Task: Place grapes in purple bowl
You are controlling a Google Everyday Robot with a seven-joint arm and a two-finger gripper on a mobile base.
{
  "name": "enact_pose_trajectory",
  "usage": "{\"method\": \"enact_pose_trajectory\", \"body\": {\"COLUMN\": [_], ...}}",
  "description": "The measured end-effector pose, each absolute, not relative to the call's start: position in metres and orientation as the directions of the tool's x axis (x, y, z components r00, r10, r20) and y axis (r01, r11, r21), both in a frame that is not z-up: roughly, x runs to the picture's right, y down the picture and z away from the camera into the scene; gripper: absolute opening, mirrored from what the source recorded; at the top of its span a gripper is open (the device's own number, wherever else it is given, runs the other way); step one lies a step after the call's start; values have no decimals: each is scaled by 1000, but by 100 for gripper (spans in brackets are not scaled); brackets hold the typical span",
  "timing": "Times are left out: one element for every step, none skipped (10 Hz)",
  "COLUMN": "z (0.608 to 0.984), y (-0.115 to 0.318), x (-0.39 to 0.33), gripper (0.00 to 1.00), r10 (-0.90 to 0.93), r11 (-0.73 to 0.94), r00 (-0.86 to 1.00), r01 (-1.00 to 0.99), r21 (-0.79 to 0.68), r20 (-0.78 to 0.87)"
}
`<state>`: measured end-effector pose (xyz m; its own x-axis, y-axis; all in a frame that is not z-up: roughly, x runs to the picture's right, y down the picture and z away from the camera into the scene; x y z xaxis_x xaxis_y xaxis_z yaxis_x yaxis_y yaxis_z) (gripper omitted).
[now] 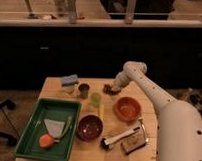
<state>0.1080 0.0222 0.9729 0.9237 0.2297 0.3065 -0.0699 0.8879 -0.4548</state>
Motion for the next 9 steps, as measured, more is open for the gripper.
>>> {"method": "enact_pose_trajectory", "body": {"z": [971,969,968,966,963,961,959,956,954], "y": [20,18,17,15,12,10,8,5,4], "x": [108,109,109,109,109,109,110,110,110], "gripper": [0,0,0,0,0,0,0,0,0], "r10": [230,230,230,230,230,229,229,228,227], "r11": [891,893,896,899,902,906,909,912,915], "r00": [923,922,921,920,919,918,917,916,916], "r01": [-72,-73,-75,-76,-78,-80,-81,-83,-84], "r21": [-449,-444,-438,-432,-424,-416,-409,-401,-395], "r20": [309,311,313,316,319,322,326,329,332]}}
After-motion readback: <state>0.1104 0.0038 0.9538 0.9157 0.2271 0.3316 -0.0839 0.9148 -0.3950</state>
